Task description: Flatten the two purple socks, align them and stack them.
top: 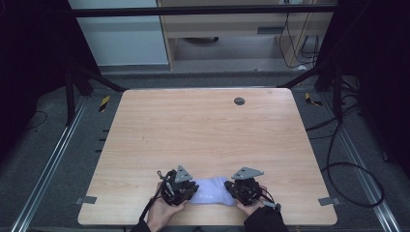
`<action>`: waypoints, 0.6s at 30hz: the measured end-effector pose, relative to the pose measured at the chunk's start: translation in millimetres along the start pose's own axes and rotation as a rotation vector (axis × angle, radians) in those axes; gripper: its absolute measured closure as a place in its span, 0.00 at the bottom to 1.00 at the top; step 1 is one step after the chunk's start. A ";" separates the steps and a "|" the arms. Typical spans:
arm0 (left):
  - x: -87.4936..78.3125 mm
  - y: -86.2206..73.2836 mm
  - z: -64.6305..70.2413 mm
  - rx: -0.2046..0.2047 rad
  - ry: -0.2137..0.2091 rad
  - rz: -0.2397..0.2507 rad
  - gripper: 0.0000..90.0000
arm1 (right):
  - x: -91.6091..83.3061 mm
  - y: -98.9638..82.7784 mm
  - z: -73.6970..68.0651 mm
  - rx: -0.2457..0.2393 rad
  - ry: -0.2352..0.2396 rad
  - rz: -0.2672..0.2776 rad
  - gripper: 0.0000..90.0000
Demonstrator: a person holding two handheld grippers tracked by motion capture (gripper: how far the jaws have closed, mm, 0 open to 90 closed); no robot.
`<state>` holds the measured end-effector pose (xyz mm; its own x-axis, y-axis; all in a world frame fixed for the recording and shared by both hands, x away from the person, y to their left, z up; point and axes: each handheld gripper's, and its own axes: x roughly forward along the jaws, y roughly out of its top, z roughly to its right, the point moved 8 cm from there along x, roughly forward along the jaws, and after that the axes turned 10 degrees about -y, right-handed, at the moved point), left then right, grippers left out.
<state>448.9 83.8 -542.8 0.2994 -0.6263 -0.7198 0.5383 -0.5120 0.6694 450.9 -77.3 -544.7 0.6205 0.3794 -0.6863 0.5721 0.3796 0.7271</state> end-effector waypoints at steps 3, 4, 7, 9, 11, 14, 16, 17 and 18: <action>1.0 -1.7 0.8 0.000 -0.003 -0.001 0.86 | 3.4 -4.6 2.1 -0.006 -0.003 -0.017 0.98; 1.0 -1.8 0.8 0.001 -0.005 0.001 0.86 | 3.0 -5.0 1.8 -0.005 0.001 -0.020 0.98; 1.2 -2.8 1.4 0.004 -0.007 0.002 0.85 | 3.2 -6.0 1.4 -0.011 0.000 -0.026 0.97; -0.3 -2.3 0.8 0.002 -0.007 0.004 0.84 | 2.9 -6.0 1.7 -0.008 0.004 -0.026 0.96; -3.7 -0.7 -0.9 -0.004 -0.008 0.018 0.81 | 1.7 -4.7 2.2 -0.006 0.009 -0.014 0.94; -15.2 4.7 -7.5 -0.014 0.003 0.064 0.78 | -2.8 -0.2 5.2 0.004 0.008 0.017 0.91; -23.8 7.6 -14.4 -0.026 0.017 0.099 0.74 | -7.1 3.7 10.3 0.016 0.000 0.045 0.88; -28.9 8.7 -19.9 -0.032 0.030 0.118 0.71 | -8.8 5.7 14.6 0.021 -0.014 0.064 0.87; -31.9 9.1 -23.4 -0.036 0.038 0.128 0.68 | -11.5 7.4 20.1 0.030 -0.024 0.080 0.84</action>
<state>462.6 112.9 -518.1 0.3968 -0.6620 -0.6359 0.5216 -0.4074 0.7496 458.8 -95.8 -531.0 0.6773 0.3866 -0.6260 0.5361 0.3233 0.7798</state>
